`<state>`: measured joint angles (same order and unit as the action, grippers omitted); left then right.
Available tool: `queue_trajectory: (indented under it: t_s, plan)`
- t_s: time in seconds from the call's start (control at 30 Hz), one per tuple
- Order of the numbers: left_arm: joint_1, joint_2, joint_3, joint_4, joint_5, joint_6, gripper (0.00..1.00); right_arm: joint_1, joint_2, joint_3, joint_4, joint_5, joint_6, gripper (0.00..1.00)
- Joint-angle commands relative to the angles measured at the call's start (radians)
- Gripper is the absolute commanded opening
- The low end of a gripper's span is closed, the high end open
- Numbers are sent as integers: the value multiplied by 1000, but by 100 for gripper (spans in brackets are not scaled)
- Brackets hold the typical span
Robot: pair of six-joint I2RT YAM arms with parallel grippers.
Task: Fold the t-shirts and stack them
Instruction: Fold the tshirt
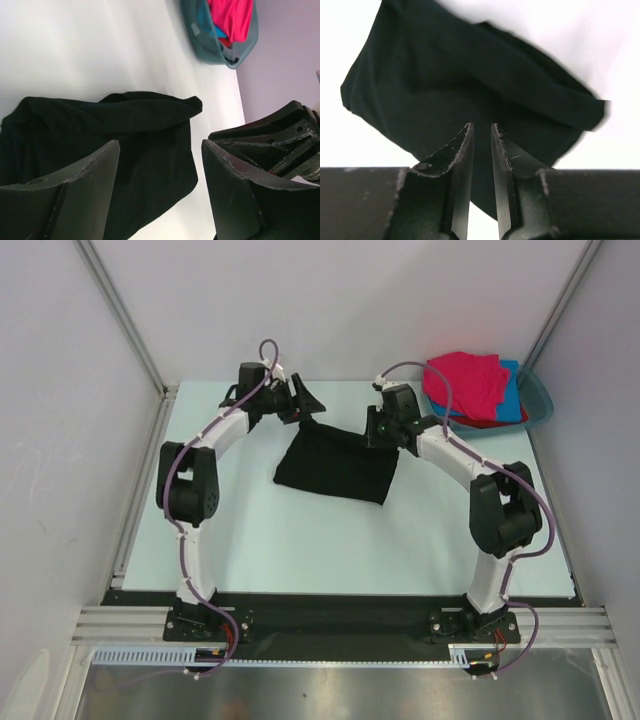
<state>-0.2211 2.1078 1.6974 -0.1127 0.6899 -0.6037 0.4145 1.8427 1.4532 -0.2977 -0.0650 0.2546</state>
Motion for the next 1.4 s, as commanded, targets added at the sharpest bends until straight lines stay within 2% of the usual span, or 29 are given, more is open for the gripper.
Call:
queue_trajectory:
  t_s: [0.0,0.4,0.6,0.73,0.8,0.97,1.0,1.13,1.23,1.27,1.33,1.37]
  plan:
    - [-20,63,54,22,83,-30,72,-5,56,56,-14,-88,44,25]
    - [-32,231,156,4,86,-45,72,-26,239,165,-4,-133,48,23]
    - [-32,383,365,-22,83,-67,72,-63,325,236,11,-105,20,23]
    - [-29,495,577,-56,85,-94,72,-86,377,308,9,-84,3,23]
    - [-26,529,611,-55,82,-111,72,-98,409,331,5,-53,-3,24]
    - [-6,511,561,-56,43,-94,72,-112,432,371,-9,37,-34,23]
    - [-1,497,538,-67,33,-64,72,-114,425,360,-8,103,-44,24]
    - [2,361,357,-102,-79,36,72,-120,330,310,2,206,-95,25]
    - [0,210,206,-105,-222,107,73,-118,244,224,21,240,-109,30]
    - [0,131,170,-113,-315,119,74,-117,180,204,17,243,-107,37]
    - [0,52,64,-120,-384,143,76,-118,120,152,-12,252,-101,45]
    - [0,17,29,-120,-430,150,77,-117,74,135,-30,251,-95,53]
